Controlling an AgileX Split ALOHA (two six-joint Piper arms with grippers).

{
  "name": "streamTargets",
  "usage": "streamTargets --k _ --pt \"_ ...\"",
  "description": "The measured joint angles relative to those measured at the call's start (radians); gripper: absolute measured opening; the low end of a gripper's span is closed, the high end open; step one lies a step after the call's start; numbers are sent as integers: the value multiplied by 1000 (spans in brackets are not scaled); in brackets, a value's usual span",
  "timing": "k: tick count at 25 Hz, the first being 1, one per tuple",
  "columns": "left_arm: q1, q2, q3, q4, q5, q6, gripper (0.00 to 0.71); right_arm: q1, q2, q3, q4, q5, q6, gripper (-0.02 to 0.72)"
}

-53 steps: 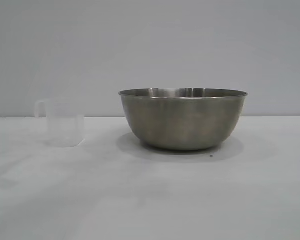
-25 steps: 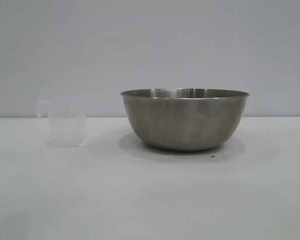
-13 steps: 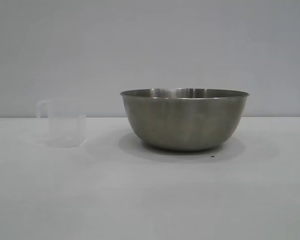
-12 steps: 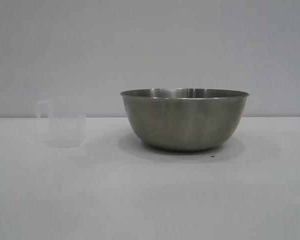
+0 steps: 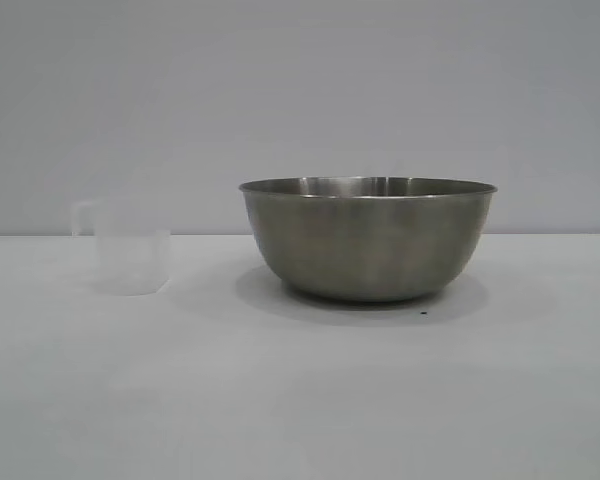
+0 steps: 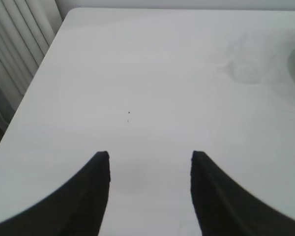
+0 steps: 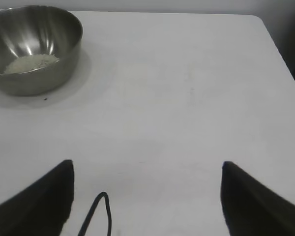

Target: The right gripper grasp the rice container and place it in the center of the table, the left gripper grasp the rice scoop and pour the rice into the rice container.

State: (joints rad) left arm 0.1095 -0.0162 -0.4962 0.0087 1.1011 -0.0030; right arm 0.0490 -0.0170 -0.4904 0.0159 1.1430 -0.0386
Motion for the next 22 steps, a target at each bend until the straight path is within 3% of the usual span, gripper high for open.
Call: streamTargets --k 22 --pt "0 -2 12 -41 18 2 321 0 0 0 0 0 0 526"
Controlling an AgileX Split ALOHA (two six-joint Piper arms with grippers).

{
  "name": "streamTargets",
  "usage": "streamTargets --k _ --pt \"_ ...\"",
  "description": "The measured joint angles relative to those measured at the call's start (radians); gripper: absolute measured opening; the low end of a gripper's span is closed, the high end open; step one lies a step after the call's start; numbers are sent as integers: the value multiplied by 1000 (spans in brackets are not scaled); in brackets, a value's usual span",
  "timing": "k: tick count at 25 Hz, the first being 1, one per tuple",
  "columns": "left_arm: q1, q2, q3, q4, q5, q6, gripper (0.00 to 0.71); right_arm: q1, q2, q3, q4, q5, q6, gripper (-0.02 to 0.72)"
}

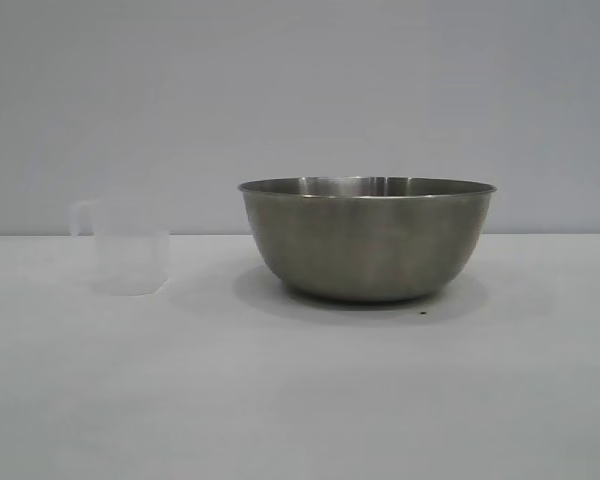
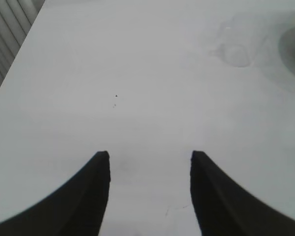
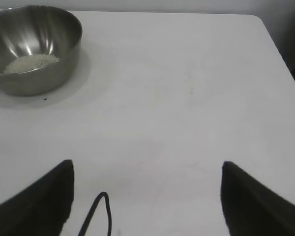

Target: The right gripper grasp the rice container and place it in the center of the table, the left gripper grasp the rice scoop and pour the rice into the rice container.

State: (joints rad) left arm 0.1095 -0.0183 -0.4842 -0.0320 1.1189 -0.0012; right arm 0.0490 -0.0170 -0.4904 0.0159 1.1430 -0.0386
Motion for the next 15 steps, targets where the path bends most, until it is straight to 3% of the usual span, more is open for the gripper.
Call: streamTargets --k 15 --pt "0 0 0 -2 2 0 321 -19 0 2 0 0 0 526"
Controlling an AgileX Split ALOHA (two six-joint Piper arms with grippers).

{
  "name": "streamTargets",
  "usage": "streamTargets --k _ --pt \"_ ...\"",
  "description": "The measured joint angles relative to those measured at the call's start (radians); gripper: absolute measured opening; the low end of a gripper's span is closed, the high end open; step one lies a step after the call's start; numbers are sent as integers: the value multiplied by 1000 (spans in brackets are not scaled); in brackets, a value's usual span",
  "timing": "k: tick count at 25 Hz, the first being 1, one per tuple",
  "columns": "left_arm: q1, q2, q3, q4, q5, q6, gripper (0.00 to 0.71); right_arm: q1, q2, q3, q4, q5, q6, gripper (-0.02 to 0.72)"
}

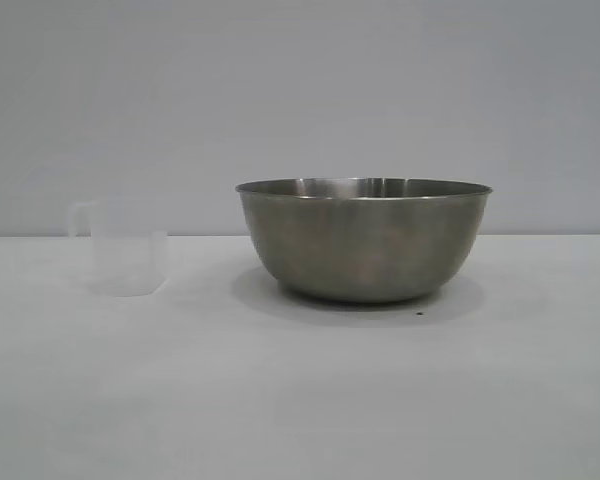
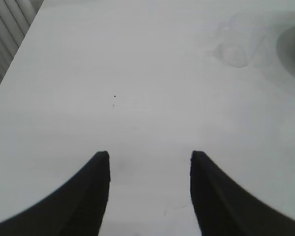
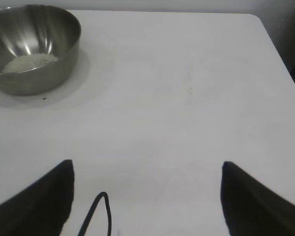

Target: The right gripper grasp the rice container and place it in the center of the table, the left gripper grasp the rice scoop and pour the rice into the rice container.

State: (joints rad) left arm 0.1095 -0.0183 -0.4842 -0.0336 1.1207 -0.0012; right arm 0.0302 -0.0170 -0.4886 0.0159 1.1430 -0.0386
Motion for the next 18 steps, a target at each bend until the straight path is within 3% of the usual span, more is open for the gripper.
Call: streamTargets --k 4,18 --pt "-12 0 0 0 0 0 321 -48 0 0 0 0 0 526" --pt "-21 0 0 0 0 0 321 -43 0 0 0 0 0 526"
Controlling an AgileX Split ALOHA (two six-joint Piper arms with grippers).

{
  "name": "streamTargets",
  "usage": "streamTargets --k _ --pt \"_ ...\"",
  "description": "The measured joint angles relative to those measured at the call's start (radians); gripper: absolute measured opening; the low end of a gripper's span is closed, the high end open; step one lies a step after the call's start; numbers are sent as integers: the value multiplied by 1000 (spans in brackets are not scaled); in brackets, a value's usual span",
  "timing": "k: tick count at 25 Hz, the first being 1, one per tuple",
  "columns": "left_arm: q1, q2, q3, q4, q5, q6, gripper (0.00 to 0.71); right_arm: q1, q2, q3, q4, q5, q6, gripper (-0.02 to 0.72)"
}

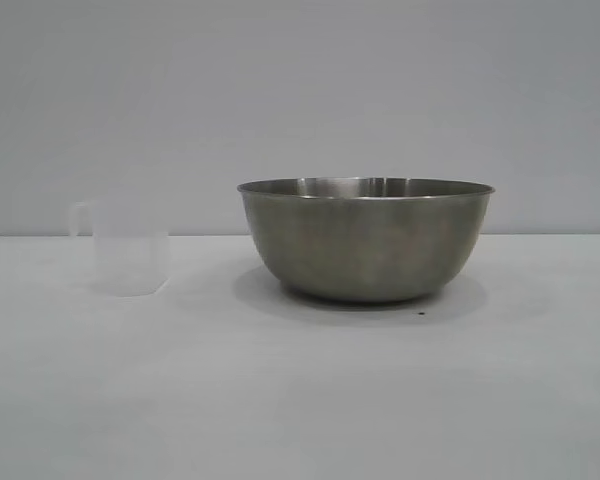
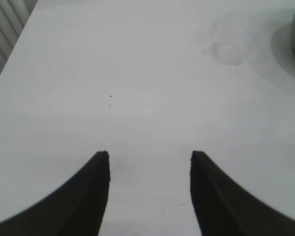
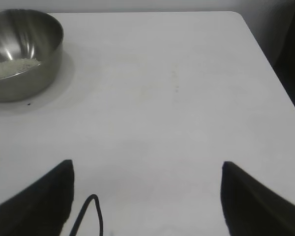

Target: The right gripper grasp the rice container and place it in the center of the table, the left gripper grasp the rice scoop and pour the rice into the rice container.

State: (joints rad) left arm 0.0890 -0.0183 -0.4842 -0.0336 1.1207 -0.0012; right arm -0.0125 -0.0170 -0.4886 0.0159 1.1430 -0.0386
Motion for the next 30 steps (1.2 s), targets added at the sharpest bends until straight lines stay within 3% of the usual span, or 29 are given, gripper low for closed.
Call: streamTargets --k 30 --pt "0 0 0 0 0 12 321 30 0 0 0 0 0 526"
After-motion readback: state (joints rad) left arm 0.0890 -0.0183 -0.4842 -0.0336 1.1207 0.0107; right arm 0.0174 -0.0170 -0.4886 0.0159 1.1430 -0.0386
